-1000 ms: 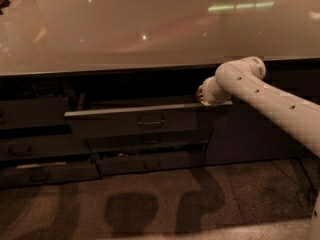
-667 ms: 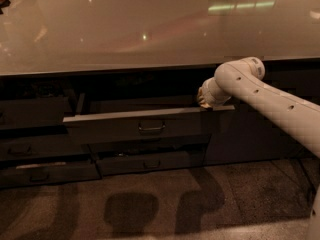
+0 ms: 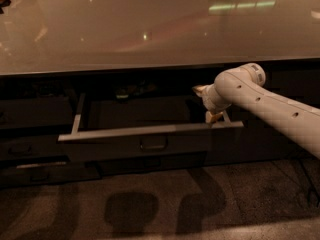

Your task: Open top drawer

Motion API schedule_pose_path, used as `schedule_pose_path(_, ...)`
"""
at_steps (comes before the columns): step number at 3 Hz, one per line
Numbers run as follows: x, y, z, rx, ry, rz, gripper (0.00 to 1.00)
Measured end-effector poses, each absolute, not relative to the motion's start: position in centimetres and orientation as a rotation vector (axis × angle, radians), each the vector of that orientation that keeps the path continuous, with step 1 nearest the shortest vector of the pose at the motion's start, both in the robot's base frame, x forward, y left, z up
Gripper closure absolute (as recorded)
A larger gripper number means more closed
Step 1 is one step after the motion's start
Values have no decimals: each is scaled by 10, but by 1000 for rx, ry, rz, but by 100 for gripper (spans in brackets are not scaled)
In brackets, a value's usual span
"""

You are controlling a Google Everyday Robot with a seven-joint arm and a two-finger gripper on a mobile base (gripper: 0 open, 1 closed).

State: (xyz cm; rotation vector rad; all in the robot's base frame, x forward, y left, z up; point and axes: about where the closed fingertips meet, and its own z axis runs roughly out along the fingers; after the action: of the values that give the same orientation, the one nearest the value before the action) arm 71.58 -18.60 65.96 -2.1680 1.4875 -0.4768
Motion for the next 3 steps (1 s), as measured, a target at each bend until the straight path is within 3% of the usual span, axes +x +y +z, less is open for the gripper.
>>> schedule_pose_path(3, 612, -201, 643, -2260, 1491, -558, 0)
